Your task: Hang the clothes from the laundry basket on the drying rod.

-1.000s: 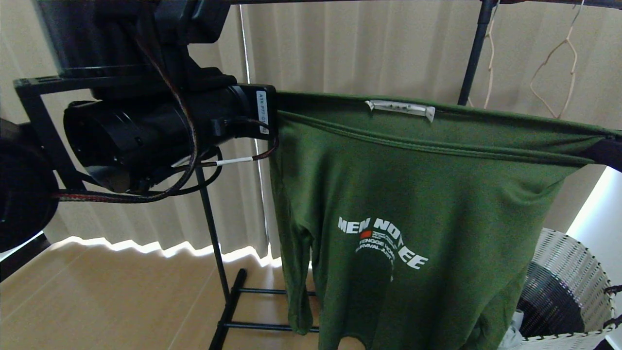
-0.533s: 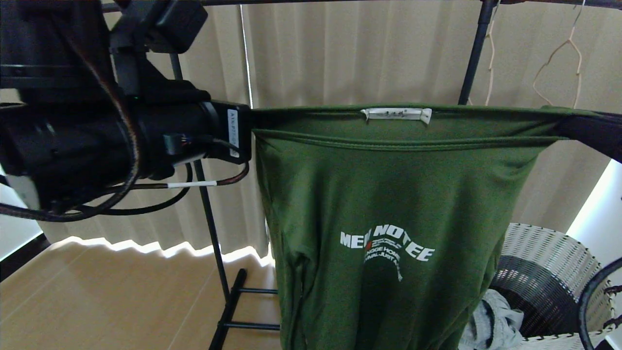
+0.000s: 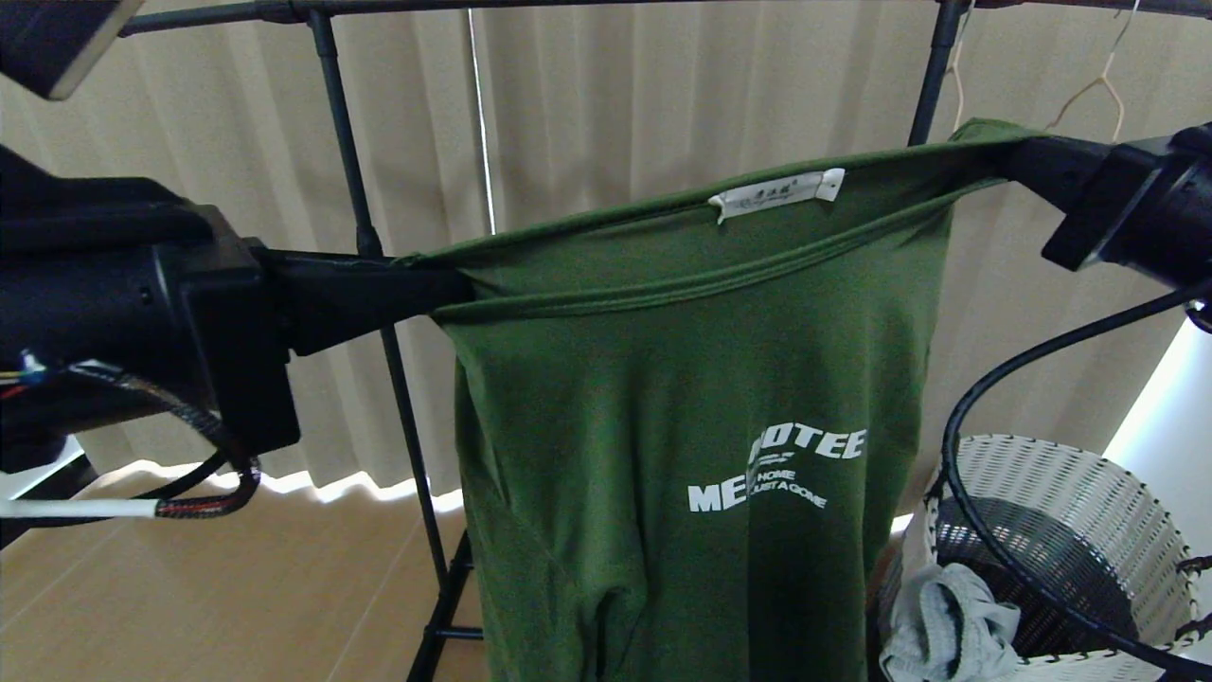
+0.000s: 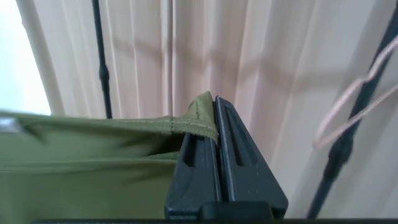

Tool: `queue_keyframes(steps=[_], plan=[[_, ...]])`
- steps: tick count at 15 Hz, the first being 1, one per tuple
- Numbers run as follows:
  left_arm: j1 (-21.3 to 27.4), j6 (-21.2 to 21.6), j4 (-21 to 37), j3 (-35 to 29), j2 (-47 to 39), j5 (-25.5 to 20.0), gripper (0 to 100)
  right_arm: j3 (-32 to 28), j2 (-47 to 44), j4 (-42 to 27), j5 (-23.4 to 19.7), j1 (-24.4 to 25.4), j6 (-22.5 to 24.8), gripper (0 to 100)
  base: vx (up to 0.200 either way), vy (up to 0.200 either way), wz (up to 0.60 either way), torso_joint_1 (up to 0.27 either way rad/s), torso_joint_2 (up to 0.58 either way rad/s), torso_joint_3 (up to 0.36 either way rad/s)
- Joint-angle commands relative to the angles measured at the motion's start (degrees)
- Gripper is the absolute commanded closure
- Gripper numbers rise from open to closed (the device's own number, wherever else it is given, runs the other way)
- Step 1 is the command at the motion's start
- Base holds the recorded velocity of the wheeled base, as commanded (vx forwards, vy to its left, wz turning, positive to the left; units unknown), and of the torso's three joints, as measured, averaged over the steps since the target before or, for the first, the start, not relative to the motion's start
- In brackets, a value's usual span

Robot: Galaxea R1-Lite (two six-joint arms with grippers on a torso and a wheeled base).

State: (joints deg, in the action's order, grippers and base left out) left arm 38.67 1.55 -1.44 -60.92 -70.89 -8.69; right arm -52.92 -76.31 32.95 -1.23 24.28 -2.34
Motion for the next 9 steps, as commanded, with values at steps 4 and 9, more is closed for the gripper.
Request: queue_keyframes(steps=[4,9], plan=[[0.2,0.1,-0.2,1.9,3.2,-0.2,100,-0.2,-3.2,-0.1,0.2,-0.1,0.1,100,0.0,0.0,0.0,0.0,0.0,0.0],[-0.5,1.3,-0.4,1.1,0.9,6.6,100,-0.6,0.3,-2.4,0.2,-0.1,0.3,100,0.0,0.0,0.0,0.0,0.0,0.0]])
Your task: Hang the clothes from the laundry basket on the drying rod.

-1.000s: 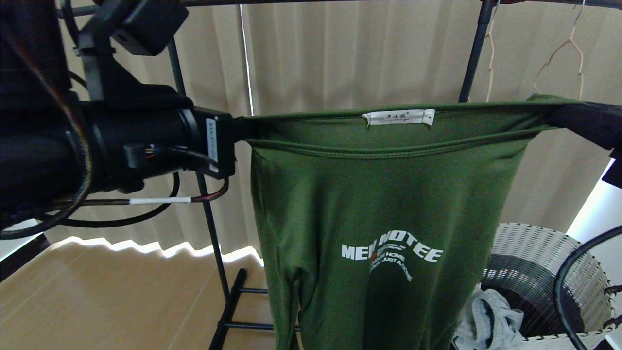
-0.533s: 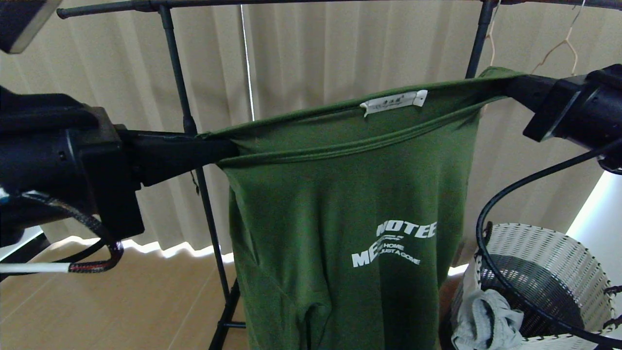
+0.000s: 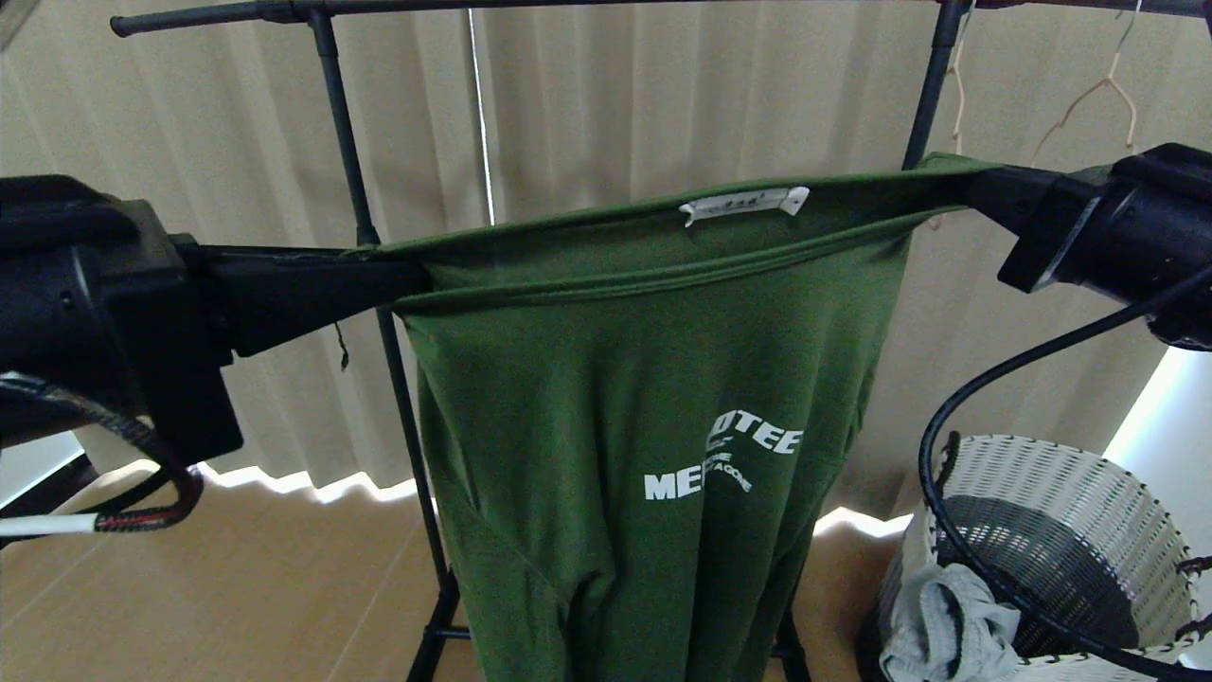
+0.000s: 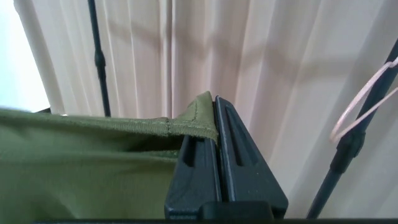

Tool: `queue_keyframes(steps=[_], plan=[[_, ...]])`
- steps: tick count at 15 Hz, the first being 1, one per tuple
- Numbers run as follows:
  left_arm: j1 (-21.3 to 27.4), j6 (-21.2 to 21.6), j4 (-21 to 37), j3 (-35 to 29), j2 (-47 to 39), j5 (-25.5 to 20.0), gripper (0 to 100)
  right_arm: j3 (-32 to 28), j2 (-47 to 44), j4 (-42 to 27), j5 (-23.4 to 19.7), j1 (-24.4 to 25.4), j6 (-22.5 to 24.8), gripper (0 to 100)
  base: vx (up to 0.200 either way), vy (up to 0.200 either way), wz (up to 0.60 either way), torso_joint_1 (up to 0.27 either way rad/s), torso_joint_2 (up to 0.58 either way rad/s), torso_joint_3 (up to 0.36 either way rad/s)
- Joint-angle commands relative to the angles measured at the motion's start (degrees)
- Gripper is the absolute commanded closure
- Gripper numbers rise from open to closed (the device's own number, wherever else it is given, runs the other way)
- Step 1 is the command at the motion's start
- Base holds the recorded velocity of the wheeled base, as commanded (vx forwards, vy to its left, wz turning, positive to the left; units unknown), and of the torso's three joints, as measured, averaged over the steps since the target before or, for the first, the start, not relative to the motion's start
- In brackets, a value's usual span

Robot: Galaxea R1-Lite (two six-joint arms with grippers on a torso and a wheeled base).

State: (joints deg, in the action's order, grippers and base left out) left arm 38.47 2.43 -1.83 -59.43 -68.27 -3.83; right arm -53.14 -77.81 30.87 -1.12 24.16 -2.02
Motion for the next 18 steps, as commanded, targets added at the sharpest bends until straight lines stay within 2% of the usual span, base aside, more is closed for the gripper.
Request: queue_keyframes(steps=[1,2,3,5,7,10,11,18], plan=[[-0.2,0.7,-1.1,-1.2,-3.8,7.9,100,-1.4,3.9,-3.5,0.0,0.0,0.0,100,0.0,0.0,0.0,0.0,0.0,0.0],[-0.2,0.8,-4.6,-1.4,-5.9,11.8,100,-2.8,5.8,-7.0,0.0,0.1,0.0,100,0.0,0.0,0.0,0.0,0.0,0.0],[-0.2,1.0,-8.2,-1.4,-7.0,12.7,100,-3.6,7.3,-9.4,0.0,0.2,0.0,100,0.0,0.0,0.0,0.0,0.0,0.0],[0.0,1.7,-14.4,-1.3,-8.8,12.8,100,-3.5,10.2,-13.6,-0.2,0.4,0.2,100,0.0,0.0,0.0,0.0,0.0,0.0],[0.2,1.7,-17.8,-1.1,-10.7,13.0,100,-1.5,11.5,-14.3,-0.4,1.9,0.2,100,0.0,0.0,0.0,0.0,0.0,0.0],[0.2,1.8,-18.6,-0.7,-11.6,14.8,100,-0.3,11.9,-14.4,-0.3,3.1,0.4,100,0.0,0.0,0.0,0.0,0.0,0.0],[0.1,2.0,-18.6,-0.9,-11.5,15.3,100,-0.5,11.9,-14.3,-0.2,3.0,2.2,100,0.0,0.0,0.0,0.0,0.0,0.0],[0.1,6.6,-18.7,-0.2,-11.6,15.4,100,2.4,14.3,-14.3,-0.2,3.0,4.4,100,0.0,0.0,0.0,0.0,0.0,0.0]])
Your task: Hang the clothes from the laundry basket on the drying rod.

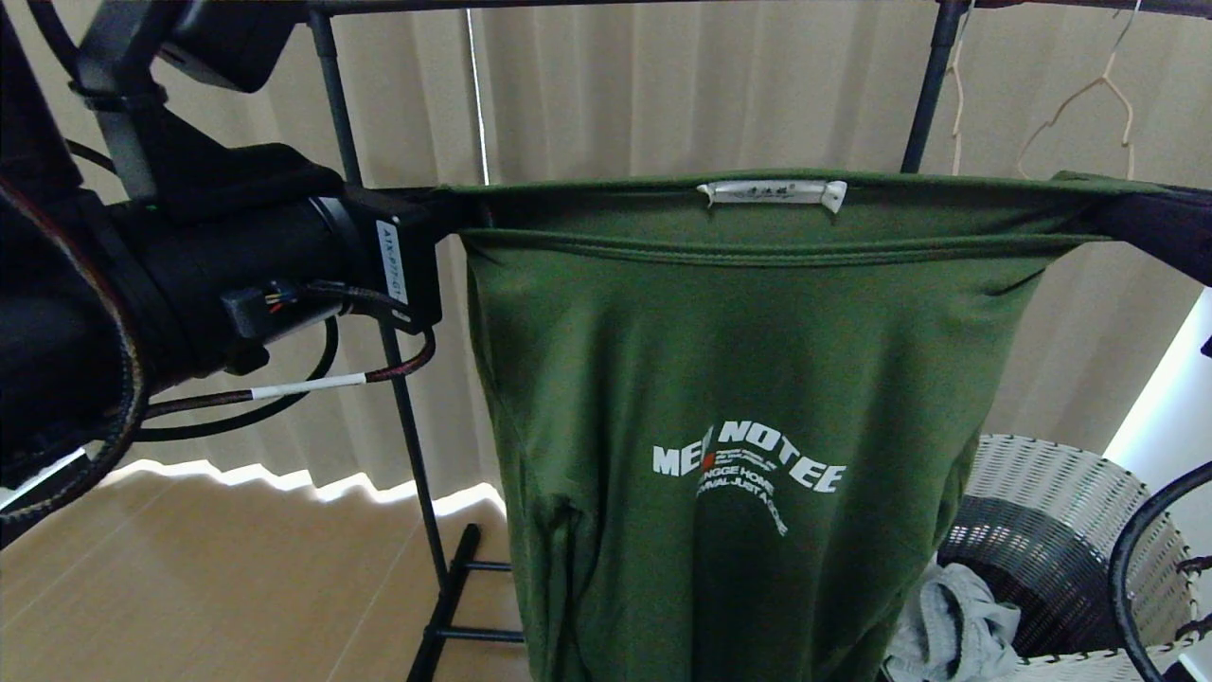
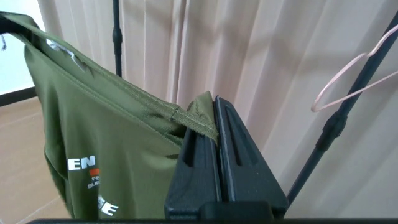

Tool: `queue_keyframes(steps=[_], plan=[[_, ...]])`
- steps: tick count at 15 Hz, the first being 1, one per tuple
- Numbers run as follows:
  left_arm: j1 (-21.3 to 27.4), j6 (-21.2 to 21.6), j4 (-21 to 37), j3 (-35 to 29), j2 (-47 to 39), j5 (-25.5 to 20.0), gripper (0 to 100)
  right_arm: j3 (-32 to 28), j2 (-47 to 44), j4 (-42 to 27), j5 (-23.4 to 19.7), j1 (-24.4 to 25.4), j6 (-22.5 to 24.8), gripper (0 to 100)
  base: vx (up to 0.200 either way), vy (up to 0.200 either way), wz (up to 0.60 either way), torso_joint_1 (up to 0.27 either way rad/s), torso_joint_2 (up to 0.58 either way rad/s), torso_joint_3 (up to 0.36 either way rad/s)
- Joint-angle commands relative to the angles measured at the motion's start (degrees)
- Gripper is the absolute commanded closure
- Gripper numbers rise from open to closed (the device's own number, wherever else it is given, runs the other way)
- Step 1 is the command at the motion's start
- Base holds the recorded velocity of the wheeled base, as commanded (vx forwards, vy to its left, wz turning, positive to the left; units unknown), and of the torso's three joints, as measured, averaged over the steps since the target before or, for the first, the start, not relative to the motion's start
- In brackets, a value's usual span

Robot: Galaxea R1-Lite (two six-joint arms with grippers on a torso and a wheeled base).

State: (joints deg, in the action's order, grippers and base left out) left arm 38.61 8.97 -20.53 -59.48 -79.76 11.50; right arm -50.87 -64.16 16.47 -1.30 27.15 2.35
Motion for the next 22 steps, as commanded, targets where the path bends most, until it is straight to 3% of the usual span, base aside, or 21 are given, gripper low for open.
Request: queue_keyframes(steps=[1,5,16,17,20,22], plan=[[0.0,0.1,-0.1,-0.3,-0.1,0.0,100,0.2,0.6,0.1,0.0,0.0,0.0,100,0.0,0.0,0.0,0.0,0.0,0.0],[0.0,-0.2,-3.2,-1.2,-1.0,0.1,100,0.4,0.4,0.1,0.0,0.0,0.0,100,0.0,0.0,0.0,0.0,0.0,0.0],[-0.3,-0.4,-3.4,0.9,-1.0,0.8,100,1.3,1.6,-2.3,0.0,-0.2,0.0,100,0.0,0.0,0.0,0.0,0.0,0.0],[-0.3,0.1,-3.7,1.5,-1.1,1.4,100,2.1,1.9,-2.9,0.0,-0.2,0.0,0,0.0,0.0,0.0,0.0,0.0,0.0],[-0.5,0.3,-4.9,2.1,-1.4,5.0,100,5.8,3.9,-2.3,-0.9,0.1,-0.2,0,0.0,0.0,0.0,0.0,0.0,0.0],[-2.0,1.6,-5.8,2.2,-2.6,8.0,100,8.2,5.9,-2.2,-6.9,0.2,-0.2,0,0.0,0.0,0.0,0.0,0.0,0.0]])
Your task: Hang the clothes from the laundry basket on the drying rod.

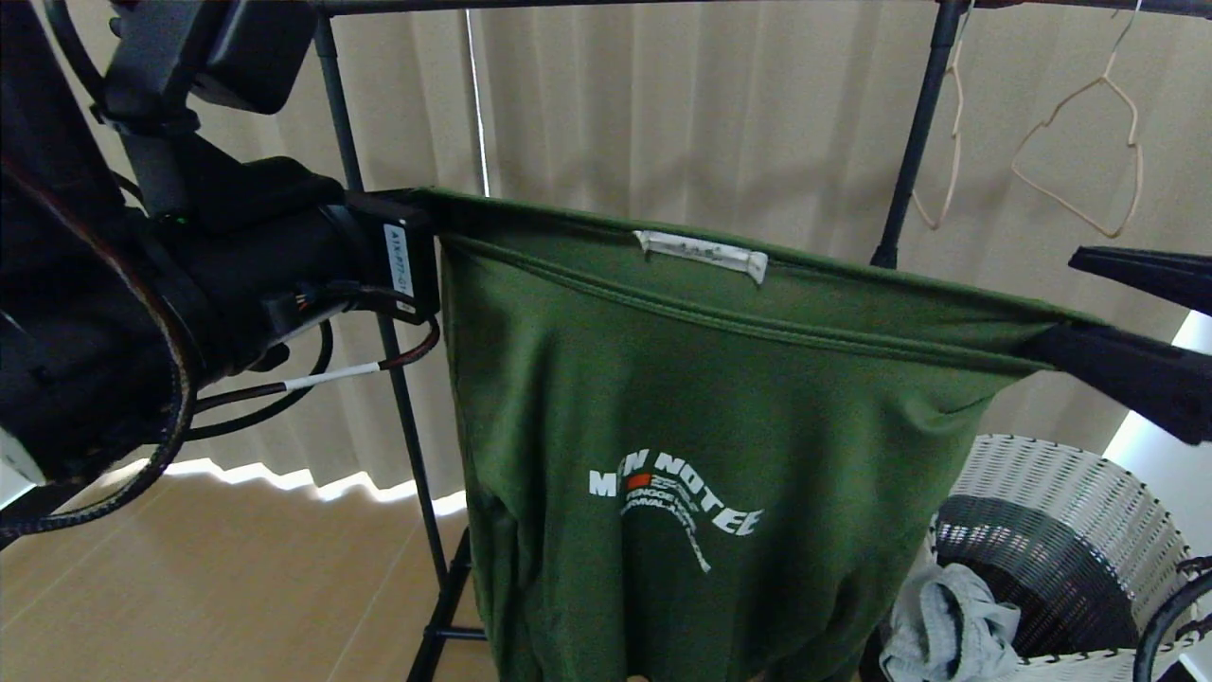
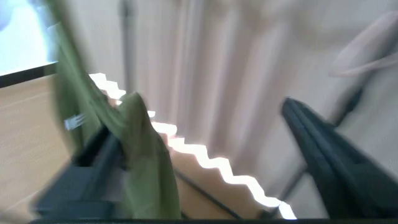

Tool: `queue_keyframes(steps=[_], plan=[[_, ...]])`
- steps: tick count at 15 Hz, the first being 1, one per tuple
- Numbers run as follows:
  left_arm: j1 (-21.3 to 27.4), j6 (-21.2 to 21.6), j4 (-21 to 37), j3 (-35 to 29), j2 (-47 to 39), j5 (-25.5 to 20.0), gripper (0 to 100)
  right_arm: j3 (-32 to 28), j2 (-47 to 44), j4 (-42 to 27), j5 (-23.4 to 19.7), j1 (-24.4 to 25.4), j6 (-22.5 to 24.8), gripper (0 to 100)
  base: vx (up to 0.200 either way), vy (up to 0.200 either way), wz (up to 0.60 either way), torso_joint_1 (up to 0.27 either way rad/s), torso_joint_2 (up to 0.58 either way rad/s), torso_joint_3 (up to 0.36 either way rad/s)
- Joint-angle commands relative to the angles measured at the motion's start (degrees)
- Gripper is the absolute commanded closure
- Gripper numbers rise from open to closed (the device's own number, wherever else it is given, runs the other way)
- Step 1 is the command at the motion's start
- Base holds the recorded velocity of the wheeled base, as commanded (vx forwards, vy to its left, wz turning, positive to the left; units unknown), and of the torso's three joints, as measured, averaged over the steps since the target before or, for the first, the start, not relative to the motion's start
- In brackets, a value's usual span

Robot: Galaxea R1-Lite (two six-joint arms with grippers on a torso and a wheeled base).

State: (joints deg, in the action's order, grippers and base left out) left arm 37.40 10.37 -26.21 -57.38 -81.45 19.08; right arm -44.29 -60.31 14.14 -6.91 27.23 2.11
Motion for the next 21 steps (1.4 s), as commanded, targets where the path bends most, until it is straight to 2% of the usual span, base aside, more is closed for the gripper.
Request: queue_keyframes(steps=[1,2,3,7,8,9,11,12,13,14,15,17,19,21], plan=[[-1.0,0.2,-1.7,0.2,-1.0,0.7,100,2.1,3.0,0.0,-4.7,0.1,0.0,0,0.0,0.0,0.0,0.0,0.0,0.0],[-1.0,0.2,-4.3,0.4,-1.3,0.7,100,2.7,4.0,-0.1,-8.2,0.1,0.0,0,0.0,0.0,0.0,0.0,0.0,0.0],[-1.0,0.2,-6.2,0.9,-1.4,0.7,100,2.8,4.5,-0.3,-9.0,0.0,0.0,0,0.0,0.0,0.0,0.0,0.0,0.0],[-0.9,0.3,-9.8,4.6,-0.6,0.4,100,3.2,4.5,-0.8,-8.5,-0.4,0.2,0,0.0,0.0,0.0,0.0,0.0,0.0],[-0.9,0.4,-10.4,6.6,0.8,0.0,100,3.4,4.3,-1.0,-7.6,-2.0,0.4,0,0.0,0.0,0.0,0.0,0.0,0.0],[-0.8,0.9,-10.7,7.5,2.1,-0.5,100,3.3,4.1,-1.7,-6.0,-4.0,0.4,0,0.0,0.0,0.0,0.0,0.0,0.0],[-1.1,2.1,-10.5,10.7,6.4,-6.9,100,2.6,4.2,-8.0,0.1,-8.8,4.4,0,0.0,0.0,0.0,0.0,0.0,0.0],[-1.6,3.2,-10.2,11.8,8.0,-8.2,100,2.8,4.3,-9.5,3.4,-10.5,4.6,0,0.0,0.0,0.0,0.0,0.0,0.0],[-2.7,5.1,-9.6,13.0,9.2,-8.3,100,3.2,4.3,-9.9,6.5,-11.7,4.7,0,0.0,0.0,0.0,0.0,0.0,0.0],[-3.3,6.2,-9.3,13.5,9.6,-8.3,100,3.3,4.3,-9.9,7.8,-11.9,5.1,0,0.0,0.0,0.0,0.0,0.0,0.0],[-5.8,9.6,-7.0,14.3,11.2,-8.3,100,3.5,4.3,-9.8,11.2,-12.1,6.5,0,0.0,0.0,0.0,0.0,0.0,0.0],[-8.5,9.7,-3.2,14.1,11.9,-8.2,100,3.8,4.7,-9.6,13.7,-12.3,7.2,0,0.0,0.0,0.0,0.0,0.0,0.0],[-9.8,9.6,-2.4,14.4,12.5,-8.1,100,4.3,4.8,-9.4,14.7,-12.3,7.7,0,0.0,0.0,0.0,0.0,0.0,0.0],[-12.7,9.6,-0.4,15.5,14.1,-8.1,100,5.6,5.4,-8.8,17.0,-14.1,12.4,0,0.0,0.0,0.0,0.0,0.0,0.0]])
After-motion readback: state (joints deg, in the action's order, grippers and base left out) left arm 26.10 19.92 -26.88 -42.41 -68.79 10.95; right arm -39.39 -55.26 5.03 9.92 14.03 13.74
